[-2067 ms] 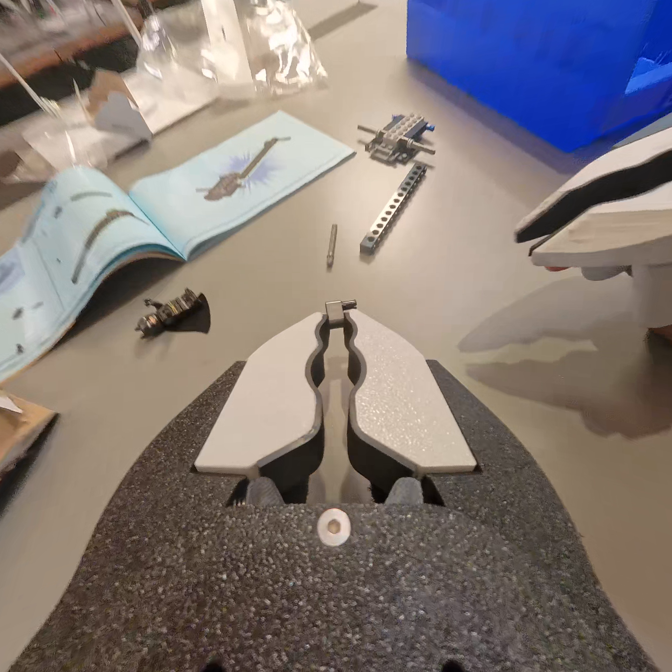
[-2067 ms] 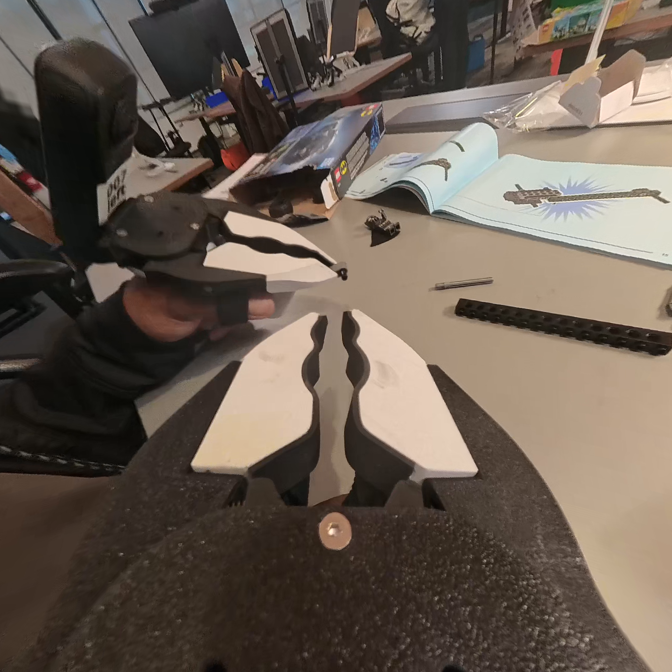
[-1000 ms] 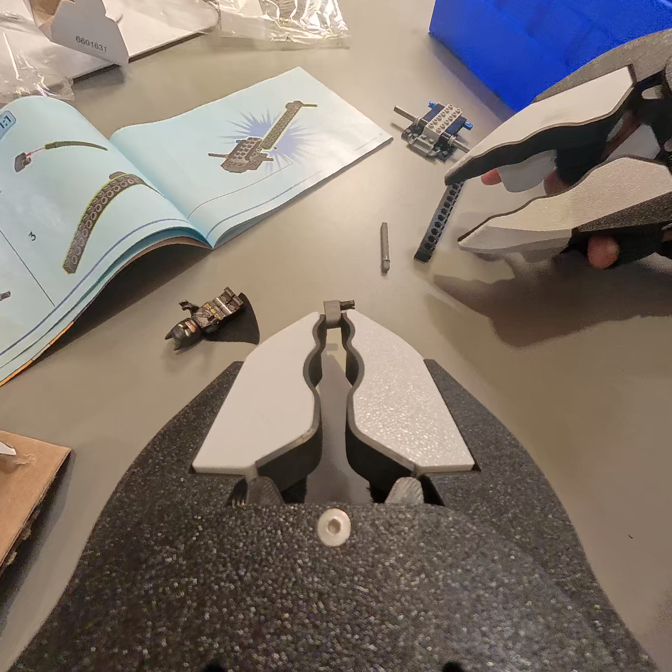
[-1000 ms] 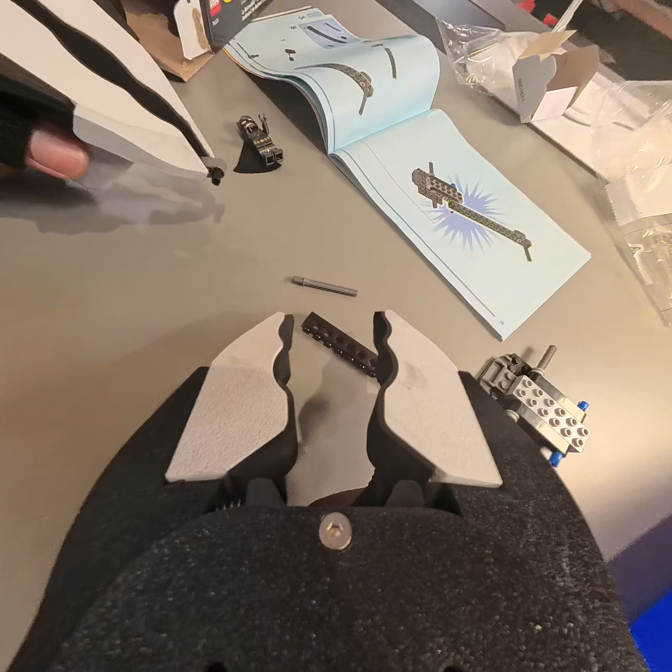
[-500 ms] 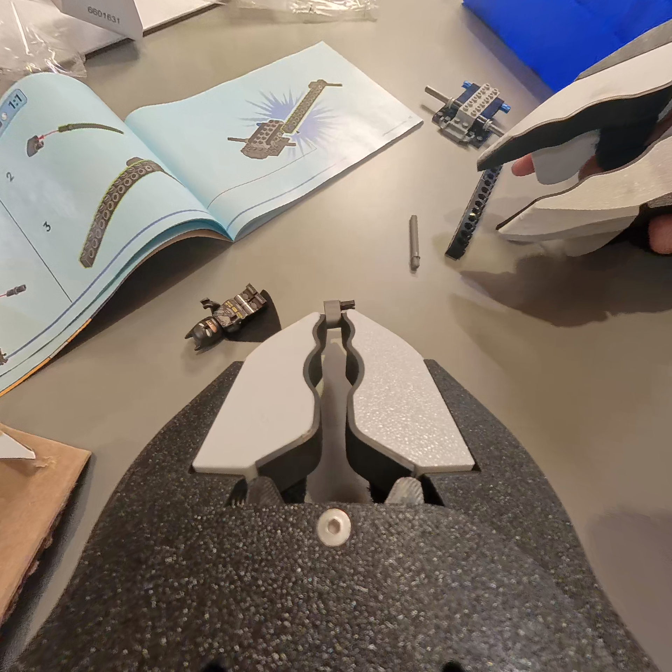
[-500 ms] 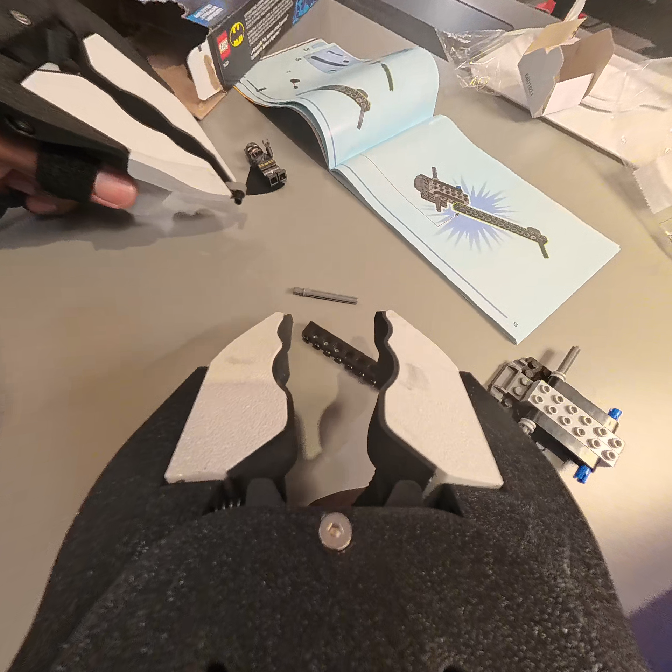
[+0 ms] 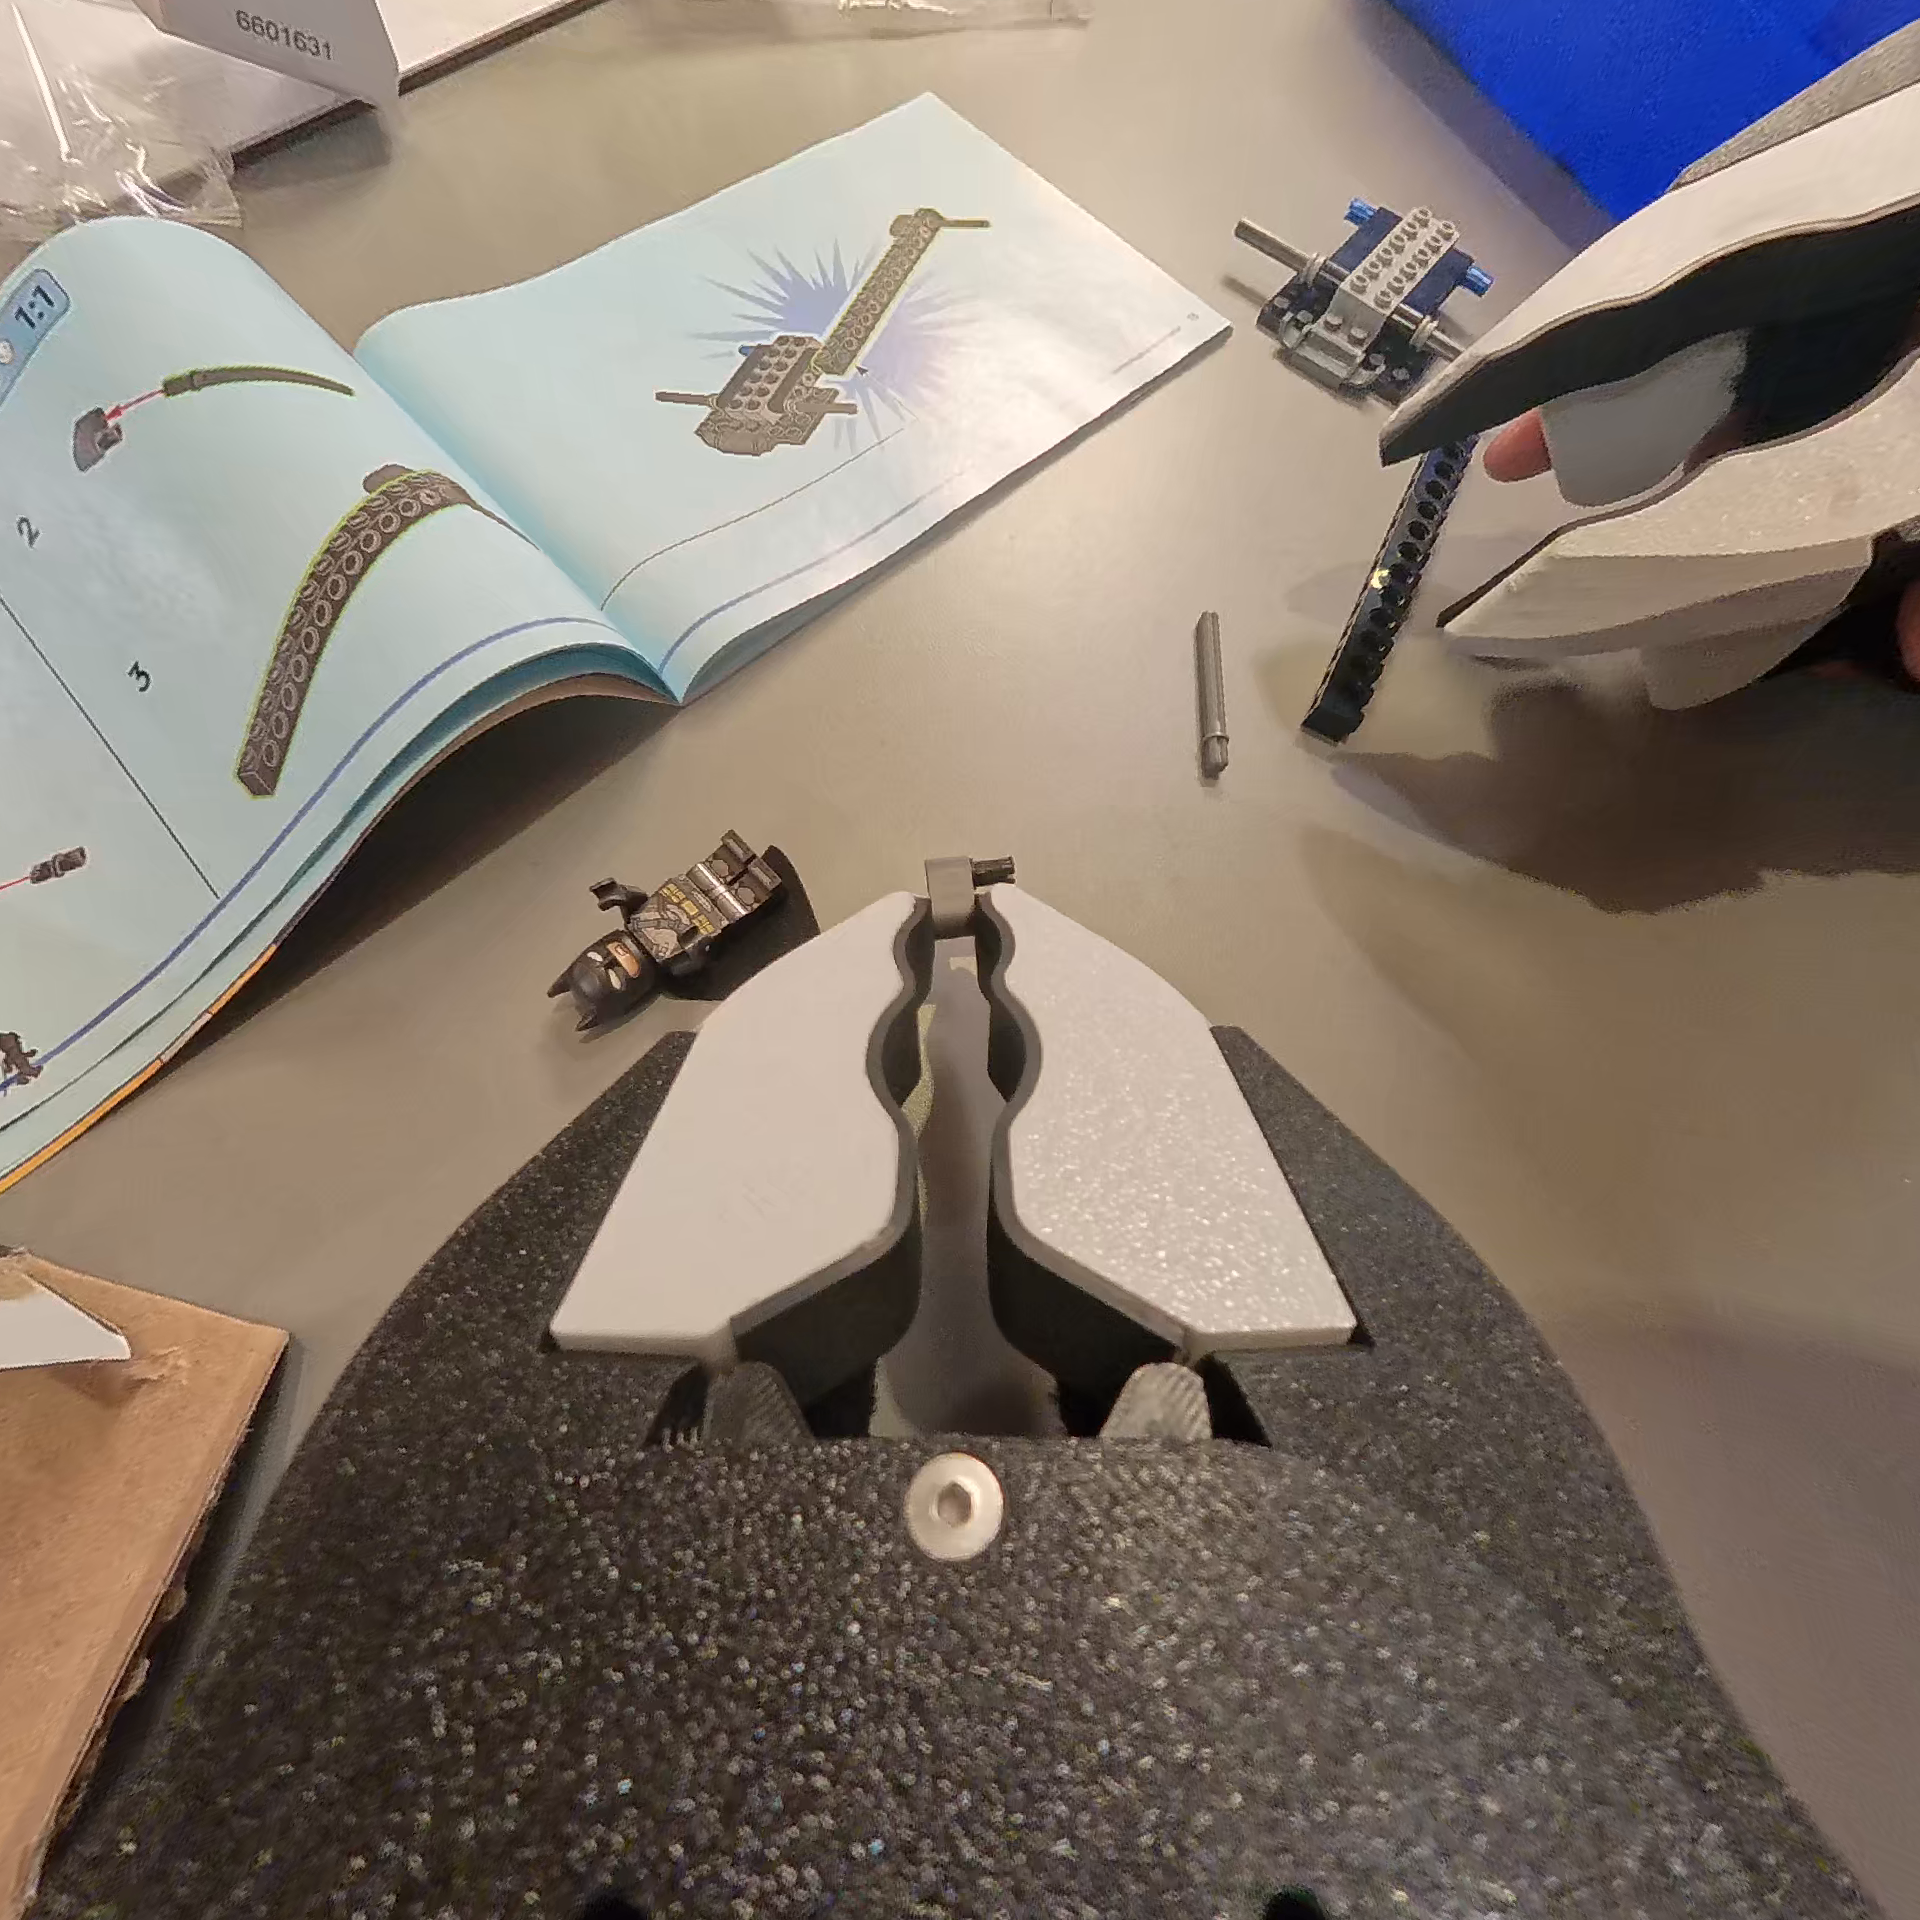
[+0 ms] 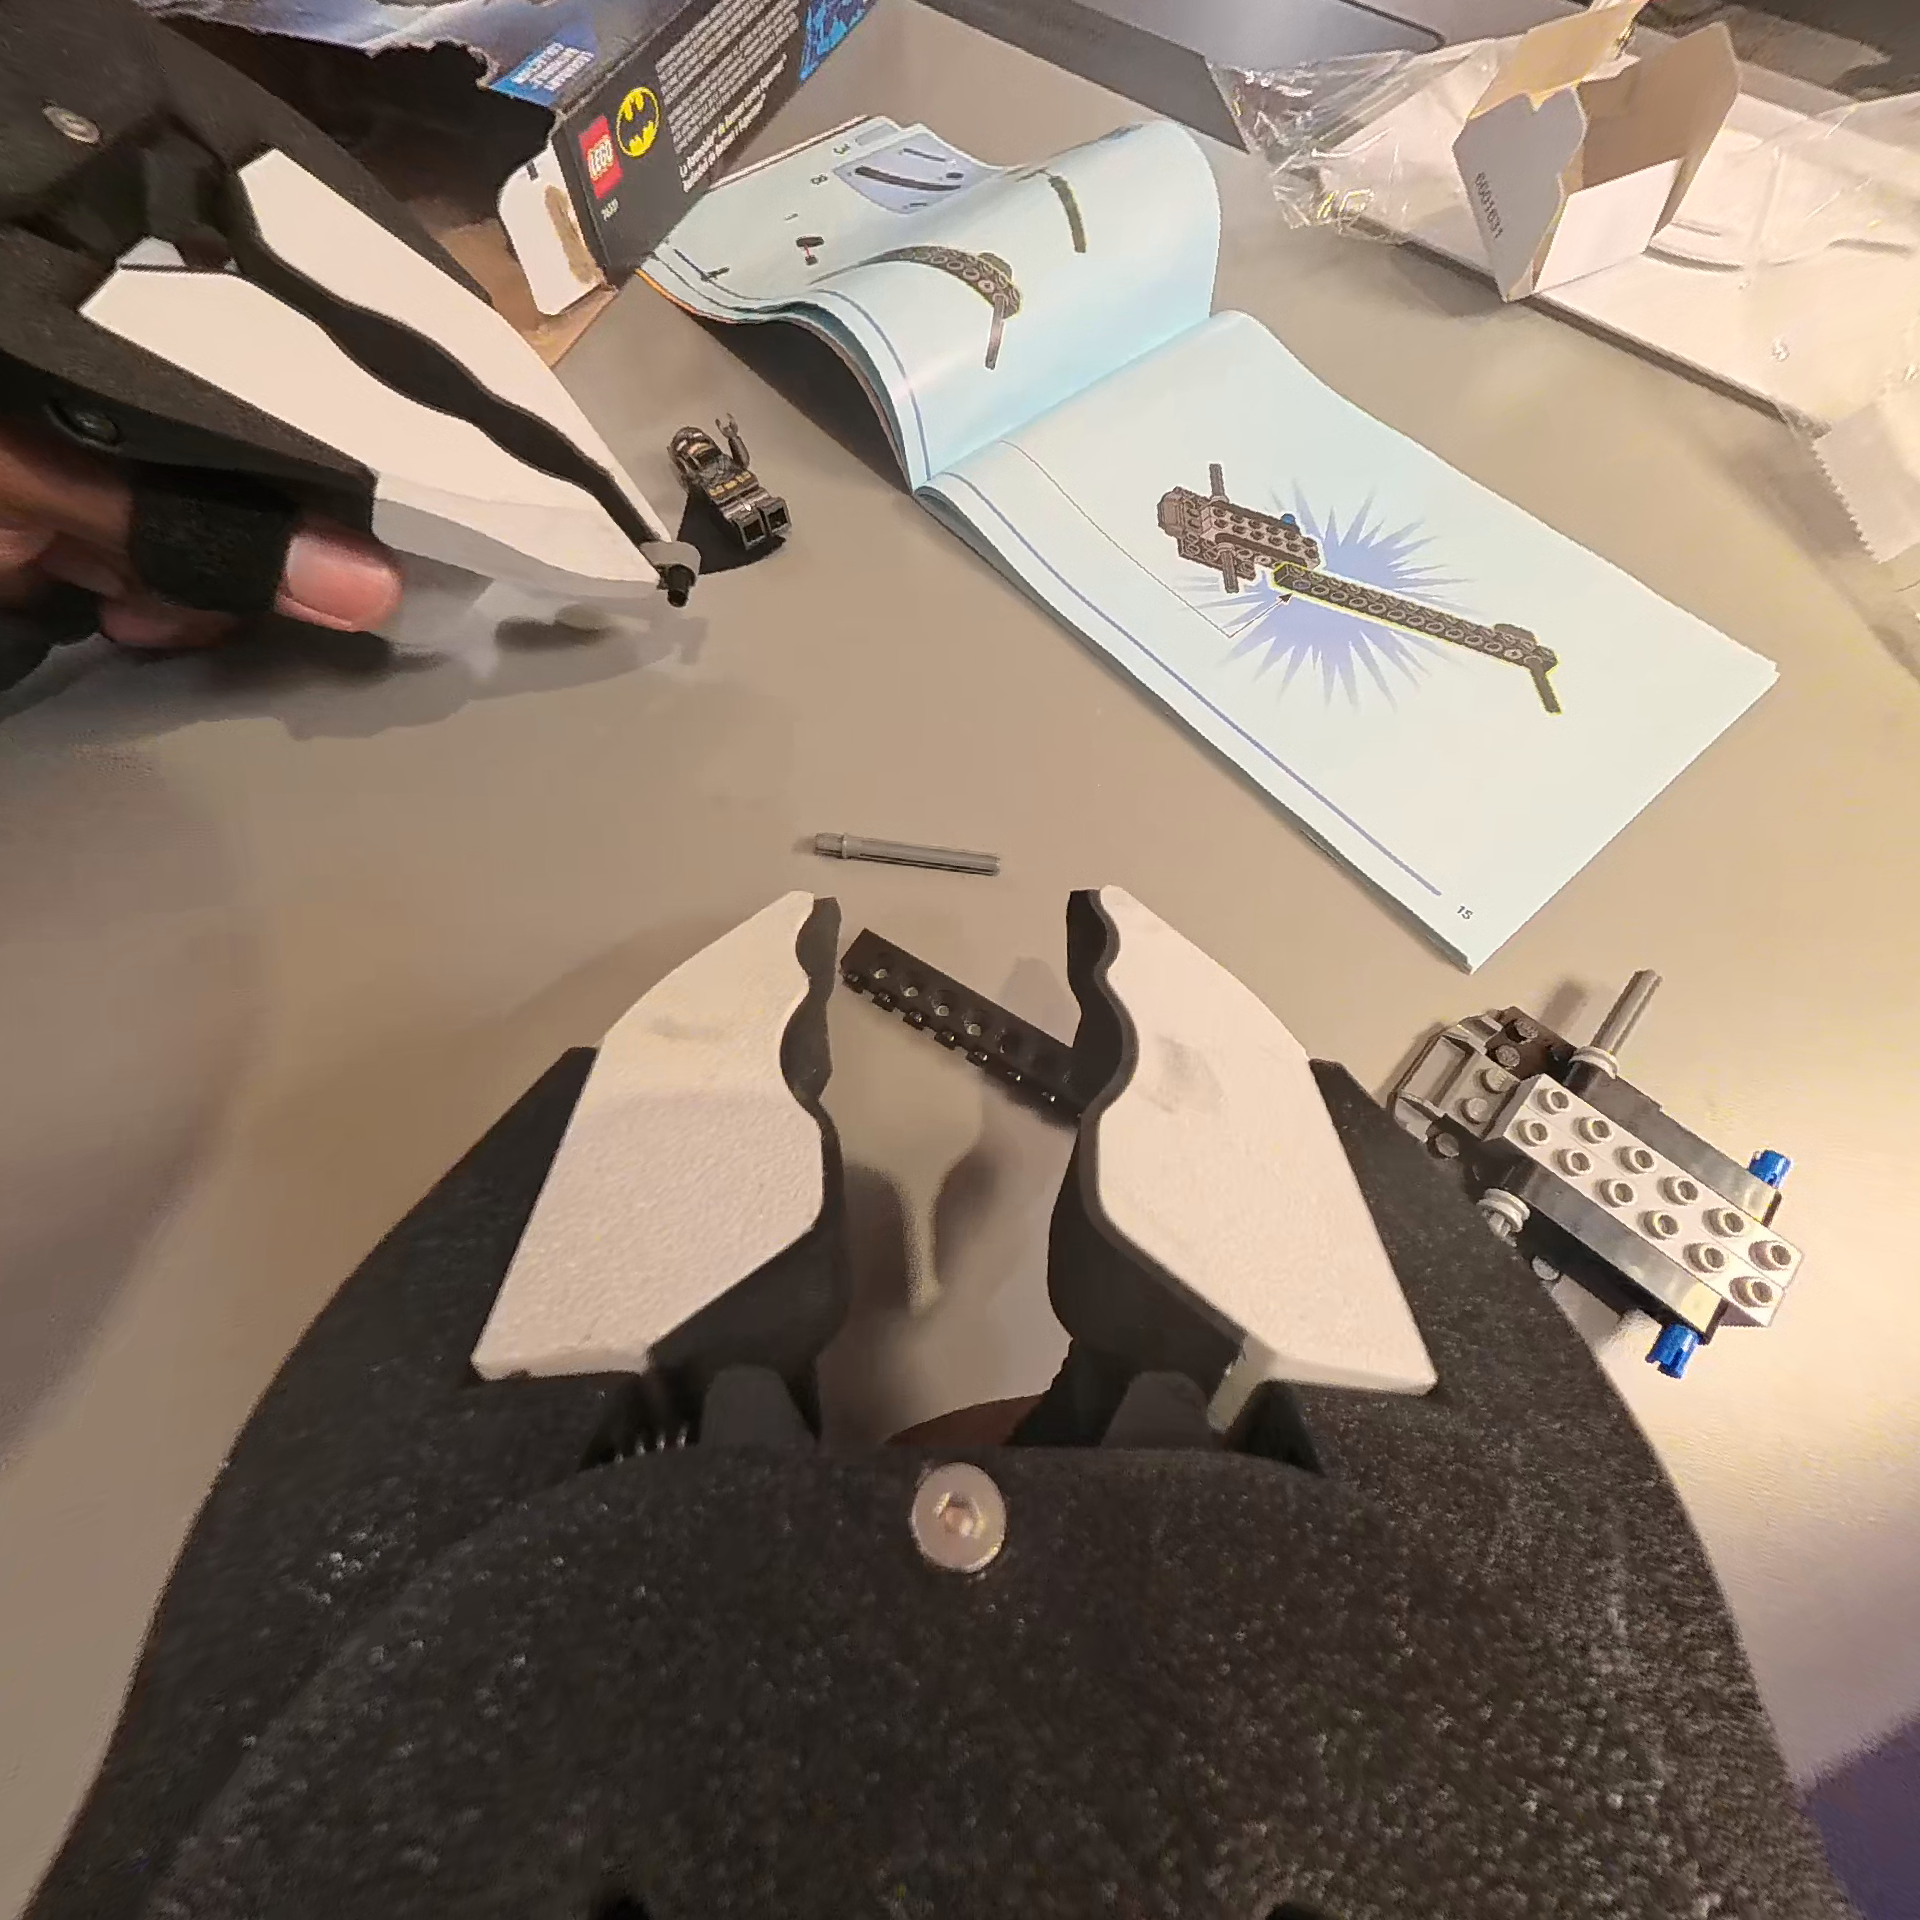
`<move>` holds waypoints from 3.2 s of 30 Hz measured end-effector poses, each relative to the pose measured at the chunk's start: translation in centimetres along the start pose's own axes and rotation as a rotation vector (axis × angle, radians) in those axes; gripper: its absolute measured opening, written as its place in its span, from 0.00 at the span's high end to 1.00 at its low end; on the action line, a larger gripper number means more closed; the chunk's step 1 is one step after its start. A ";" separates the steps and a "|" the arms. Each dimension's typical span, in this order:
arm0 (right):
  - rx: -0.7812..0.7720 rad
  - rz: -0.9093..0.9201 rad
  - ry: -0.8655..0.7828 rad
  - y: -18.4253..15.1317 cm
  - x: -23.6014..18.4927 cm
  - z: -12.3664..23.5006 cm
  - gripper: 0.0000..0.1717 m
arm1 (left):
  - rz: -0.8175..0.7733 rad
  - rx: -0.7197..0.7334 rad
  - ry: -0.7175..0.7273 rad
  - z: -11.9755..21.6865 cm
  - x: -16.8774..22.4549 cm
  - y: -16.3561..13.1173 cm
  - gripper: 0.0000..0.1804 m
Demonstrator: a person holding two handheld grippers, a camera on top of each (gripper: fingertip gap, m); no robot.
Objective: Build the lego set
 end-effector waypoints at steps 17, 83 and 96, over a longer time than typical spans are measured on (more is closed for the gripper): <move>0.004 -0.016 0.023 0.1 0.0 0.0 0.74 | 0.048 0.056 -0.077 0.1 0.3 1.1 0.96; 0.323 -0.015 0.138 3.9 -0.4 2.1 0.79 | 0.235 0.510 -0.369 1.2 2.1 8.1 0.96; 0.321 -0.008 0.134 3.9 -0.5 2.1 0.79 | 0.233 0.508 -0.367 1.2 2.1 8.0 0.96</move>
Point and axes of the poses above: each gripper's, where its closed fingertips meet, z back along the fingers, y out of its top, x = y × z across the jaws, the point moved 1 cm from there along z, back along the fingers, and after that the axes turned 9 degrees about -x, right-handed, at the moved point
